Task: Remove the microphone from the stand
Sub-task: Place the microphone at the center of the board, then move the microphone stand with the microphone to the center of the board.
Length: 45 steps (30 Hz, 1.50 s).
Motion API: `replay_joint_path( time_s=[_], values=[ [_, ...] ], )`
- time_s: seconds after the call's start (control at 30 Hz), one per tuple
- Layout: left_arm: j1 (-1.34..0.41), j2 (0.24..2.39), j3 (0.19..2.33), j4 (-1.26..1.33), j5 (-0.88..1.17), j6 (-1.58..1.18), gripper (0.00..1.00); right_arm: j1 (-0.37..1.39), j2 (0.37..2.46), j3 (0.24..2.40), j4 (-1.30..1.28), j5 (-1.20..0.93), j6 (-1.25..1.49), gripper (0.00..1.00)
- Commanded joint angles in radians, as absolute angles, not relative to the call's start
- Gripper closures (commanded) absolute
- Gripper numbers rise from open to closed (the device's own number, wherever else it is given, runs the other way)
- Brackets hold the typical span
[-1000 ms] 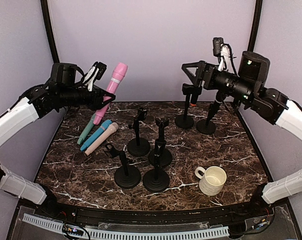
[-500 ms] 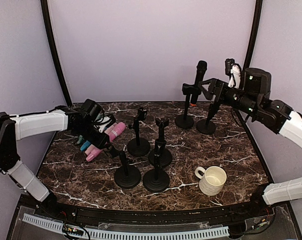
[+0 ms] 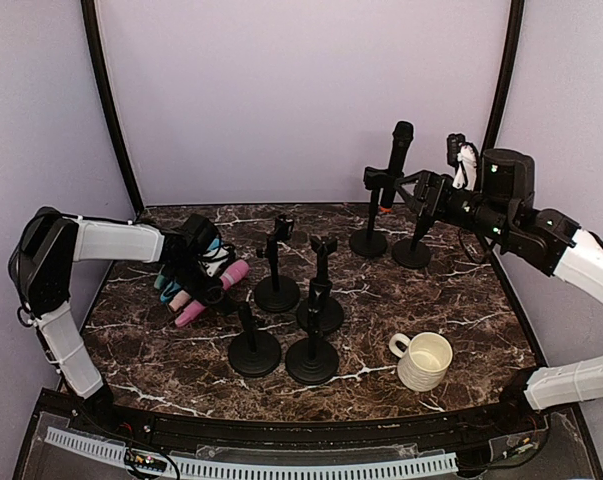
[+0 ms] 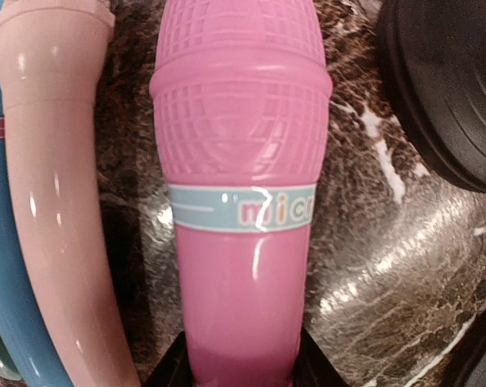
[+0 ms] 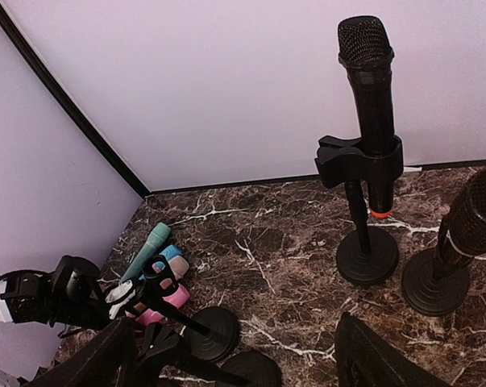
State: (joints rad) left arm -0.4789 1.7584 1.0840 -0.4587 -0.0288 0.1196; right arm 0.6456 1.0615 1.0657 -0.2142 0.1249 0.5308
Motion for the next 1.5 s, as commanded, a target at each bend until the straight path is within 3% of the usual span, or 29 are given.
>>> replay_joint_path(
  time_s=[0.0,0.33,0.73,1.13,1.47],
  values=[
    [-0.467,1.780,1.122,-0.408,-0.120,0.139,0.71,0.637,1.039,1.046,-0.185,0.114,0.556,0.15],
    [-0.462,1.811,1.116,-0.380,-0.170,0.152,0.47,0.635,1.016,1.019,-0.181,0.118,0.572,0.15],
    [-0.462,1.686,1.107,-0.345,-0.078,0.138,0.44,0.631,0.989,1.037,-0.232,0.167,0.550,0.14],
    [-0.461,1.398,1.154,-0.324,-0.013,0.113,0.27,0.505,0.975,1.111,-0.361,0.213,0.443,0.02],
    [-0.429,1.264,1.148,-0.272,0.117,0.118,0.24,0.380,1.222,1.402,-0.405,0.109,0.310,0.01]
  ],
)
